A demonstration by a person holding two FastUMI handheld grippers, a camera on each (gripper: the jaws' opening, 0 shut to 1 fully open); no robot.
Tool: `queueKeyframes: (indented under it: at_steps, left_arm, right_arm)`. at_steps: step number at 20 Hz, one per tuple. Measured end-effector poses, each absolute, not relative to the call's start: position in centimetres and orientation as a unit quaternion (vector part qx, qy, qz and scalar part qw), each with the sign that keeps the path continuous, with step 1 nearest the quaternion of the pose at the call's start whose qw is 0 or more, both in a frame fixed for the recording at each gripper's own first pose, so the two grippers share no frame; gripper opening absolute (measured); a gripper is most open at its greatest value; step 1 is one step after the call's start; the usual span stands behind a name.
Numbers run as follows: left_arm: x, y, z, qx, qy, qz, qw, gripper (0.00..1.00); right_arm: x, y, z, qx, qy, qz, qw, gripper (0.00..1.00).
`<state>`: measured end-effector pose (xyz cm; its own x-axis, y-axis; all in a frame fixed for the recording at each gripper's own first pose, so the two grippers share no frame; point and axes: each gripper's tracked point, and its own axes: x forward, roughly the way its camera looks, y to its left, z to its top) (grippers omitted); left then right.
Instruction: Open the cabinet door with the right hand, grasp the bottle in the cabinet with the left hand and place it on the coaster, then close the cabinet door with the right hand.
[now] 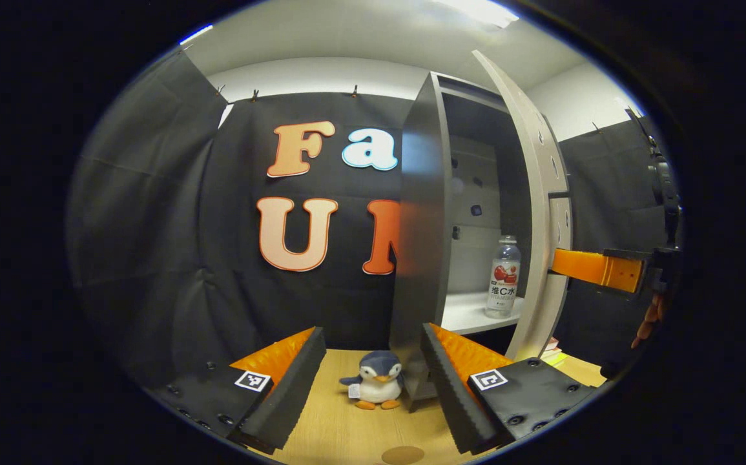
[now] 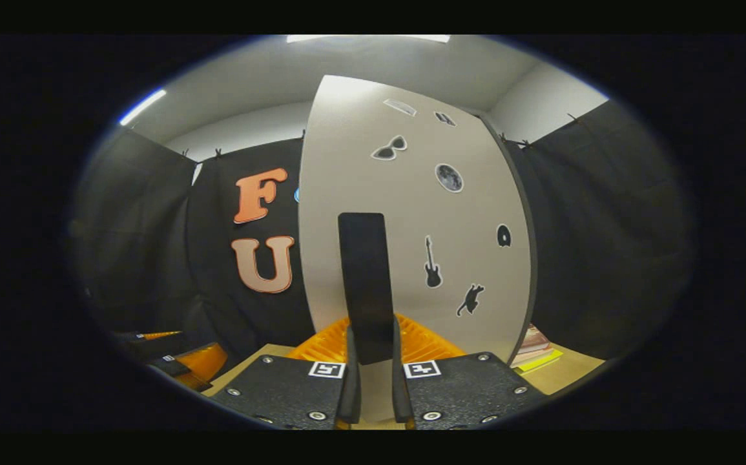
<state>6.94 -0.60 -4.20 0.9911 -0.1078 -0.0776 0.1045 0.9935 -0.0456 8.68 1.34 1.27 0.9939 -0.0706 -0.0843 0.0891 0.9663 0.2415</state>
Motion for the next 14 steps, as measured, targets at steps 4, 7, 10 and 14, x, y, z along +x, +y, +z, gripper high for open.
queueKeyframes:
  at_steps: [4, 7, 10, 14]
  left_arm:
    - [7.6, -2.8, -4.5, -0.027, 0.042, -0.082, 0.995, 0.94]
    - [7.9, -4.5, -4.2, -0.030, 0.041, -0.096, 0.994, 0.96]
    - [7.9, -6.4, -4.0, -0.037, 0.036, -0.106, 0.993, 0.99]
    - [7.7, -9.4, -3.5, -0.038, 0.034, -0.123, 0.991, 0.96]
  right_arm:
    - [7.2, 0.5, 1.1, 0.134, 0.039, -0.026, 0.990, 0.19]
    - [6.3, -0.2, 1.2, 0.142, 0.035, -0.010, 0.989, 0.19]
    - [5.8, -0.9, 1.1, 0.142, 0.036, 0.000, 0.989, 0.25]
    - [4.4, -1.9, 0.9, 0.135, 0.038, 0.006, 0.990, 0.32]
